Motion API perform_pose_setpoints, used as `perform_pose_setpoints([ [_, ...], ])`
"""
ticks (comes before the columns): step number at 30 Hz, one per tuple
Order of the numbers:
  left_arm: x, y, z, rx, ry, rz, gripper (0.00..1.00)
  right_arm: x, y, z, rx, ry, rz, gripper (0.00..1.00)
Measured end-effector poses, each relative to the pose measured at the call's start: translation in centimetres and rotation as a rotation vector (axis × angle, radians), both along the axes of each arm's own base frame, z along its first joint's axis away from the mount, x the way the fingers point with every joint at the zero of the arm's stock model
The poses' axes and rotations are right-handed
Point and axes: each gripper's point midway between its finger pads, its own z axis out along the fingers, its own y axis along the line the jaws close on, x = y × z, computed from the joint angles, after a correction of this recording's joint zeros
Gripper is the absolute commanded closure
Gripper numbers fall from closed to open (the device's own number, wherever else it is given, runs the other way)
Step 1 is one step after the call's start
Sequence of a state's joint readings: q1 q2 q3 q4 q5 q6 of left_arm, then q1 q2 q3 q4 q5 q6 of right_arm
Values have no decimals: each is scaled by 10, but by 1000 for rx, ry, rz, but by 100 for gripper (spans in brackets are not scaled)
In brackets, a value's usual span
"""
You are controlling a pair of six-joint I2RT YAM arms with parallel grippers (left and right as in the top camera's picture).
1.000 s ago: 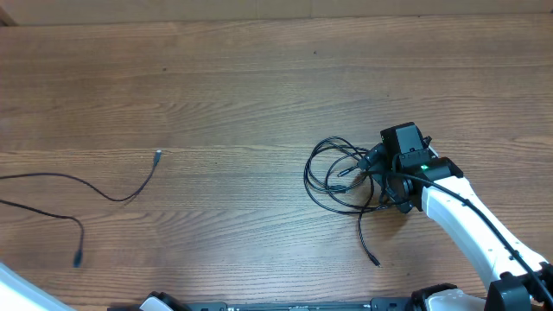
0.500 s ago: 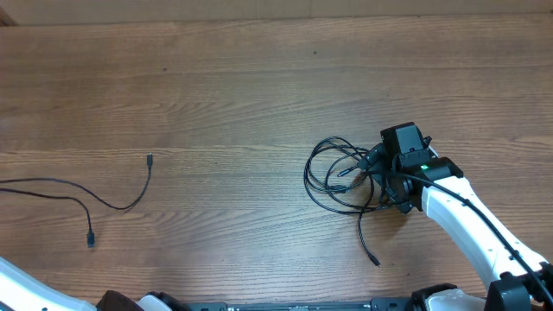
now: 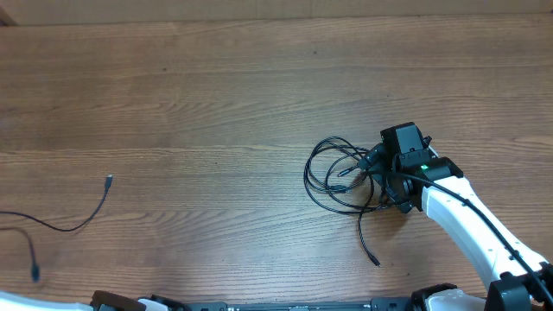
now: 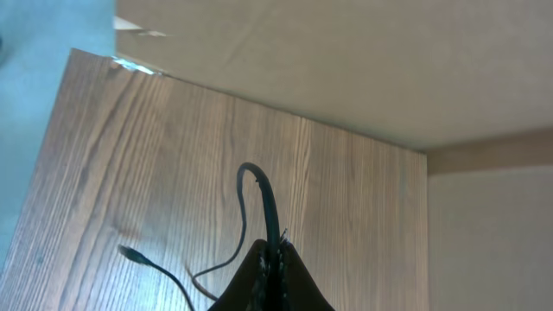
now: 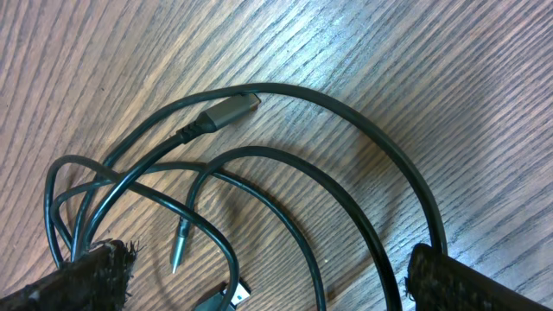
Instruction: Untangle cables
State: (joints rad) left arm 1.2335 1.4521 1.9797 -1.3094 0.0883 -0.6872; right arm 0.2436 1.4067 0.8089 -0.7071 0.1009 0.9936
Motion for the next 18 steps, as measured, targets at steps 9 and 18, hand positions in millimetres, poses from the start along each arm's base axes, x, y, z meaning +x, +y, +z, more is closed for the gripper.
perform_pose_setpoints([
  [9, 17, 10, -18, -72, -26, -2, 96, 0, 0, 0, 0, 1, 0, 0],
  [18, 69, 17, -41, -98, 15, -41, 96, 0, 0, 0, 0, 0, 0, 0],
])
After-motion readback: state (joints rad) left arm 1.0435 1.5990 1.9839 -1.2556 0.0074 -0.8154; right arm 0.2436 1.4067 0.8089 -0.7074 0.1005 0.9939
